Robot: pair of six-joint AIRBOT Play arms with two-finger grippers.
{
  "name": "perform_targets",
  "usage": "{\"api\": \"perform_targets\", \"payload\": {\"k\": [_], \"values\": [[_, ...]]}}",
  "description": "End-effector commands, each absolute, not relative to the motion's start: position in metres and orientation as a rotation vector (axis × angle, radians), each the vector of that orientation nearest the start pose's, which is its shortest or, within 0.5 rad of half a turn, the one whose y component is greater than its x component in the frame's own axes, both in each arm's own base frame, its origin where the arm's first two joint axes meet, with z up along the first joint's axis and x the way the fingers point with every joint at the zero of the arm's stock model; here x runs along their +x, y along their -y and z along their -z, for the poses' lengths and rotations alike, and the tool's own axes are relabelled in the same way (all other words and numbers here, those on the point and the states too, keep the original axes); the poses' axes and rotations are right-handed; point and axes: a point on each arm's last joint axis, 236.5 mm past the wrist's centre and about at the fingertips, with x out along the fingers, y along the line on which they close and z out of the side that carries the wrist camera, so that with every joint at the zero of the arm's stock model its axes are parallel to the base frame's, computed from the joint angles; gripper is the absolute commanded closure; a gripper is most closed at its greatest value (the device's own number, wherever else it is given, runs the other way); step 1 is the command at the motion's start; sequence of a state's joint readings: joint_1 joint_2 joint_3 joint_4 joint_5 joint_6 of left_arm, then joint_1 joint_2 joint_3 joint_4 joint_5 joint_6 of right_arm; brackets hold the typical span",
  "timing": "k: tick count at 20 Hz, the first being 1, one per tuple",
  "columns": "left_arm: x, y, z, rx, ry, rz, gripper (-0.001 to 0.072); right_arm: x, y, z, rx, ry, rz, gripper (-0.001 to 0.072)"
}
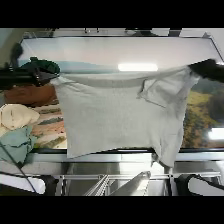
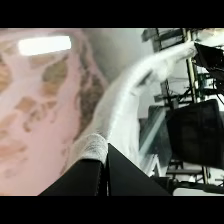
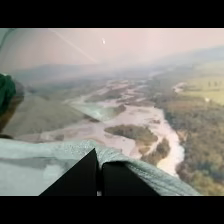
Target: Fold the shirts.
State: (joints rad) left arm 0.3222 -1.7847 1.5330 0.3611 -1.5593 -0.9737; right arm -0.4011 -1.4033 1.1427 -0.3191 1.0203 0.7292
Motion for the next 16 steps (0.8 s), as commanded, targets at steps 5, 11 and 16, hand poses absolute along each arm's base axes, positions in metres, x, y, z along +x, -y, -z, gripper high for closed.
{"api": "perform_targets", "payload": {"k": [5,11,16], "values": [[0.546,0.097,0.018,-0.772,-1.139,0.882,0.0692,0.548,0.01,0.016,0.736,-0.633,-0.384,0.0693],[0.522,0.093,0.068,-0.68,-1.3,0.813,0.0692,0.527,0.039,0.046,0.658,-0.753,-0.342,0.0693],[0.488,0.082,0.103,-0.617,-1.487,0.751,0.0692,0.499,0.046,0.074,0.596,-0.883,-0.369,0.0693]]}}
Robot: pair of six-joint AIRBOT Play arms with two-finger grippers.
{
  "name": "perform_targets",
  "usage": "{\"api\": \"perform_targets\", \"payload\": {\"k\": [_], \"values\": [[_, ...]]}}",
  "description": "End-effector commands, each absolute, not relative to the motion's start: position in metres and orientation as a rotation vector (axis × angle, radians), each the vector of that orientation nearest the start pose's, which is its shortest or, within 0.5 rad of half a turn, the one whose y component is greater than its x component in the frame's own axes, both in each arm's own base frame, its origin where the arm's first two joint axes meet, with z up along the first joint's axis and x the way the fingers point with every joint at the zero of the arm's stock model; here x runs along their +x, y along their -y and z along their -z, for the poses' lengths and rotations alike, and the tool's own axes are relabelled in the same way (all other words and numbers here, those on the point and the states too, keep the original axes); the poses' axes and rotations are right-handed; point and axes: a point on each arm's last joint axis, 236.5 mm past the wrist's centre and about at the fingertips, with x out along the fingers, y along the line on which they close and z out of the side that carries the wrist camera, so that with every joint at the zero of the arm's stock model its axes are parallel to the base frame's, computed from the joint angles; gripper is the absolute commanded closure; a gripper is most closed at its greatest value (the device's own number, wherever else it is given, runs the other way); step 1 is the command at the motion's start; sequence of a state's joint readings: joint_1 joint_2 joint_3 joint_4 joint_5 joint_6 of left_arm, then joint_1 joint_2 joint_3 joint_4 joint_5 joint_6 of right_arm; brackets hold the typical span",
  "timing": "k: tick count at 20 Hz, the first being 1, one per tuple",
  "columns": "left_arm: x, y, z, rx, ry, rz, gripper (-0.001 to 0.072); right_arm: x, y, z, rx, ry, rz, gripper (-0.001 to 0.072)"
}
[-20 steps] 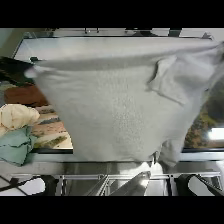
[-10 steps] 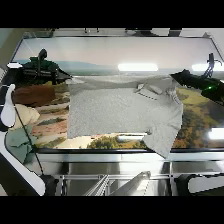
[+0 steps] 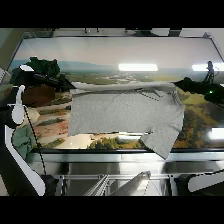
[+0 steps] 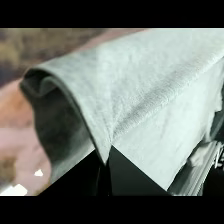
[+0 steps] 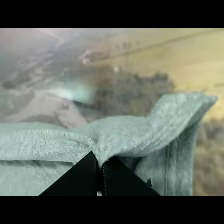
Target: Fold the shirts.
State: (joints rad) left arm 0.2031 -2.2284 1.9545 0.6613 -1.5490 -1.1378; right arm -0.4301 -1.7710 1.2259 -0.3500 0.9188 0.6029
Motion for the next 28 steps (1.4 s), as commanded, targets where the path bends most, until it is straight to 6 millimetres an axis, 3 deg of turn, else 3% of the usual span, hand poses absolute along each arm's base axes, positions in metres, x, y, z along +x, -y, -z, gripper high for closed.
{"api": "perform_targets", "payload": {"k": [1,3,4,5,6,8,11,13,14,17,18,19,23,24,26,27,28], "values": [[0.486,0.085,0.106,-0.612,-1.492,0.752,0.0692,0.497,0.043,0.077,0.604,-0.893,-0.379,0.0693],[0.49,0.087,0.106,-0.607,-1.478,0.745,0.0689,0.493,0.038,0.084,0.611,-0.916,-0.399,0.0687],[0.492,0.087,0.104,-0.601,-1.475,0.749,0.0687,0.491,0.038,0.086,0.601,-0.93,-0.399,0.0556],[0.491,0.087,0.097,-0.59,-1.476,0.766,0.0475,0.489,0.04,0.085,0.603,-0.941,-0.39,0.0401],[0.49,0.084,0.087,-0.591,-1.483,0.774,0.0369,0.484,0.046,0.081,0.589,-0.956,-0.376,0.0344],[0.484,0.071,0.062,-0.619,-1.526,0.77,0.0369,0.467,0.073,0.067,0.568,-1.003,-0.292,0.0344],[0.466,0.051,0.041,-0.671,-1.563,0.726,0.0369,0.406,0.107,0.053,0.58,-1.166,-0.186,0.0347],[0.432,0.03,0.055,-0.636,-1.667,0.616,0.0369,0.349,0.119,0.062,0.676,-1.283,-0.065,0.0347],[0.412,0.023,0.063,-0.621,-1.722,0.561,0.0369,0.32,0.116,0.07,0.76,-1.326,0.001,0.0347],[0.363,0.03,0.077,-0.624,-1.78,0.534,0.0369,0.251,0.085,0.093,0.999,-1.413,0.138,0.0314],[0.351,0.035,0.085,-0.622,-1.77,0.531,0.0368,0.236,0.071,0.102,1.035,-1.443,0.15,0.0198],[0.341,0.039,0.094,-0.628,-1.761,0.513,0.0368,0.228,0.055,0.11,1.069,-1.455,0.144,0.0161],[0.296,0.053,0.115,-0.702,-1.848,0.493,0.0368,0.232,-0.006,0.137,1.13,-1.425,0.027,0.0195],[0.286,0.057,0.119,-0.722,-1.87,0.489,0.0368,0.236,-0.018,0.139,1.121,-1.43,-0.016,0.0292],[0.276,0.063,0.131,-0.728,-1.882,0.476,0.0391,0.243,-0.039,0.14,1.124,-1.436,-0.085,0.0392],[0.28,0.069,0.13,-0.742,-1.846,0.498,0.0396,0.248,-0.047,0.138,1.131,-1.425,-0.118,0.0446],[0.288,0.075,0.129,-0.769,-1.809,0.504,0.0395,0.252,-0.051,0.137,1.129,-1.411,-0.144,0.0557]]}}
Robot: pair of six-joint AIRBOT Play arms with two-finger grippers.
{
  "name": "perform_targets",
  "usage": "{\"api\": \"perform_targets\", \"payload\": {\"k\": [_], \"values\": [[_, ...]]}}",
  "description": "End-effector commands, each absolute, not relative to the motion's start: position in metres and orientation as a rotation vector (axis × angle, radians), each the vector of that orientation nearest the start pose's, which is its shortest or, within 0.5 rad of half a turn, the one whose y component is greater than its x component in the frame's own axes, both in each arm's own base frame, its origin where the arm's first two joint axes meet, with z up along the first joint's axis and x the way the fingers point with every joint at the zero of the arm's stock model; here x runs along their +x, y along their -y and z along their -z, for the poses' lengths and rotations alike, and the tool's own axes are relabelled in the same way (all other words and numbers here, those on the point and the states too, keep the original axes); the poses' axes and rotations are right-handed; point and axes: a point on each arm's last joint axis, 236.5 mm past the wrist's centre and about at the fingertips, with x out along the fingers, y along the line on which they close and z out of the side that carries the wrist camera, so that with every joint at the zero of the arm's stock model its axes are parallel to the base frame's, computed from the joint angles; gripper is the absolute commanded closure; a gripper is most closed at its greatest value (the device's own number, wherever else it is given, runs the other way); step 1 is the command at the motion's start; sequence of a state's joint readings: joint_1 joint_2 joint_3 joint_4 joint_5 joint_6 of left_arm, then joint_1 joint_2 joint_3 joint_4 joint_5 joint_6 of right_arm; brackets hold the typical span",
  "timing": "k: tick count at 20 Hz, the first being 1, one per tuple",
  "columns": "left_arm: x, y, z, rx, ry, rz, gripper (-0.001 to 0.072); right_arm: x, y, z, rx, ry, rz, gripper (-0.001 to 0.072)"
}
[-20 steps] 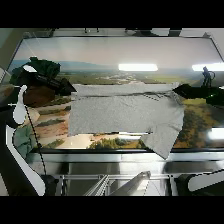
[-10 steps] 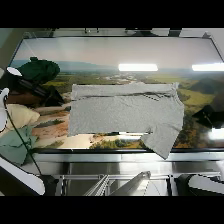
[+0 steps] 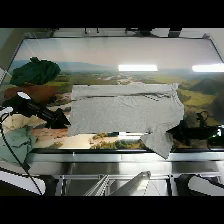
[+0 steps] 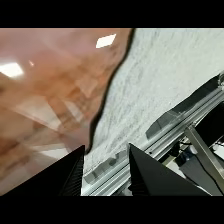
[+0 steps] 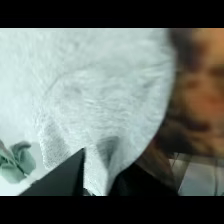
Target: Fold the shirts.
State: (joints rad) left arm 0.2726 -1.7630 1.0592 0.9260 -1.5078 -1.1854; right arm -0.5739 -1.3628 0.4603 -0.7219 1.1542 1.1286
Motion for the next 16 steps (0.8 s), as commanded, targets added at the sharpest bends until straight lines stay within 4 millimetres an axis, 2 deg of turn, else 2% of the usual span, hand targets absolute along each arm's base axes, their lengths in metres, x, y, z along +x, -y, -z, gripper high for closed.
{"api": "perform_targets", "payload": {"k": [1,2,4,5,7,9,13,14,16], "values": [[0.296,0.079,0.13,-0.779,-1.779,0.499,0.0396,0.254,-0.053,0.135,1.132,-1.406,-0.155,0.0598],[0.301,0.083,0.13,-0.778,-1.76,0.503,0.0397,0.253,-0.055,0.134,1.137,-1.408,-0.16,0.0607],[0.304,0.091,0.131,-0.743,-1.757,0.517,0.0396,0.251,-0.058,0.131,1.146,-1.419,-0.18,0.0692],[0.301,0.098,0.13,-0.725,-1.771,0.536,0.04,0.25,-0.06,0.129,1.151,-1.423,-0.191,0.0692],[0.292,0.109,0.122,-0.69,-1.799,0.612,0.0685,0.248,-0.062,0.123,1.164,-1.432,-0.217,0.0692],[0.293,0.105,0.108,-0.697,-1.807,0.653,0.0687,0.248,-0.051,0.114,1.172,-1.409,-0.219,0.0692],[0.309,0.065,0.085,-0.777,-1.716,0.588,0.0688,0.243,-0.002,0.093,1.184,-1.355,-0.12,0.0692],[0.308,0.061,0.085,-0.796,-1.711,0.576,0.0688,0.242,0.004,0.087,1.202,-1.341,-0.122,0.0692],[0.306,0.059,0.088,-0.815,-1.717,0.571,0.0688,0.24,-0.001,0.078,1.24,-1.342,-0.161,0.0692]]}}
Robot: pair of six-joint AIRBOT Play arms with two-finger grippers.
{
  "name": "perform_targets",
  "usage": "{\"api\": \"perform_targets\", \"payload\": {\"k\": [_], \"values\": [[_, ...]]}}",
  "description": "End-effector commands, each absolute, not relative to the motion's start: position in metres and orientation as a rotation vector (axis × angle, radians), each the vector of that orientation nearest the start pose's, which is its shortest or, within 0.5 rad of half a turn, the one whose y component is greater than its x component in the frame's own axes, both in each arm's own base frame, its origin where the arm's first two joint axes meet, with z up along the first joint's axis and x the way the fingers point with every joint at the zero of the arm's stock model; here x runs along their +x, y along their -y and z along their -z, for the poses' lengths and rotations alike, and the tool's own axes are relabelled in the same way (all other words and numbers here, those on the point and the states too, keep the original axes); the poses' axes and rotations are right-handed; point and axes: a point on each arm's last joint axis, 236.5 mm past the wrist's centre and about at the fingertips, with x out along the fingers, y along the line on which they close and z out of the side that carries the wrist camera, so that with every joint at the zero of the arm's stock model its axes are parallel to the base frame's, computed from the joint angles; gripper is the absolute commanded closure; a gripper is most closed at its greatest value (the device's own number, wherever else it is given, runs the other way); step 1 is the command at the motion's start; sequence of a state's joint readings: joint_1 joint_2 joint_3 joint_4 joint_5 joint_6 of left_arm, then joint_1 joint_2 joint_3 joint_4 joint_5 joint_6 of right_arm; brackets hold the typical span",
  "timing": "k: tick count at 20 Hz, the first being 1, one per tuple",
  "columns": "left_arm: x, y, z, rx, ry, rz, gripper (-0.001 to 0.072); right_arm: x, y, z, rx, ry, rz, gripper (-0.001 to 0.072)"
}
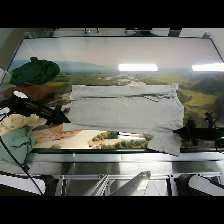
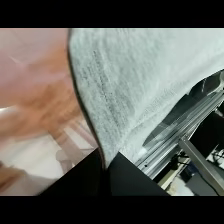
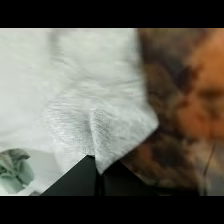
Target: Fold the shirts.
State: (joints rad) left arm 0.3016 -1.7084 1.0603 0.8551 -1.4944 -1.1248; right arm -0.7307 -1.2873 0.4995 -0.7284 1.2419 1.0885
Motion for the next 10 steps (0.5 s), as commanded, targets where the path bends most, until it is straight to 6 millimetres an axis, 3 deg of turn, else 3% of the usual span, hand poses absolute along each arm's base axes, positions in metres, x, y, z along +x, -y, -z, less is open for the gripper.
{"api": "perform_targets", "payload": {"k": [1,4,7,10], "values": [[0.308,0.063,0.087,-0.826,-1.708,0.584,0.0688,0.244,-0.008,0.073,1.248,-1.335,-0.19,0.0692],[0.329,0.087,0.056,-0.853,-1.608,0.737,0.0687,0.279,-0.029,0.049,1.244,-1.22,-0.312,0.0692],[0.373,0.096,0.026,-0.814,-1.482,0.781,0.0687,0.339,-0.03,0.023,1.162,-1.085,-0.343,0.0692],[0.415,0.093,0.021,-0.79,-1.455,0.745,0.0687,0.406,-0.022,0.005,1.085,-1.01,-0.366,0.0692]]}}
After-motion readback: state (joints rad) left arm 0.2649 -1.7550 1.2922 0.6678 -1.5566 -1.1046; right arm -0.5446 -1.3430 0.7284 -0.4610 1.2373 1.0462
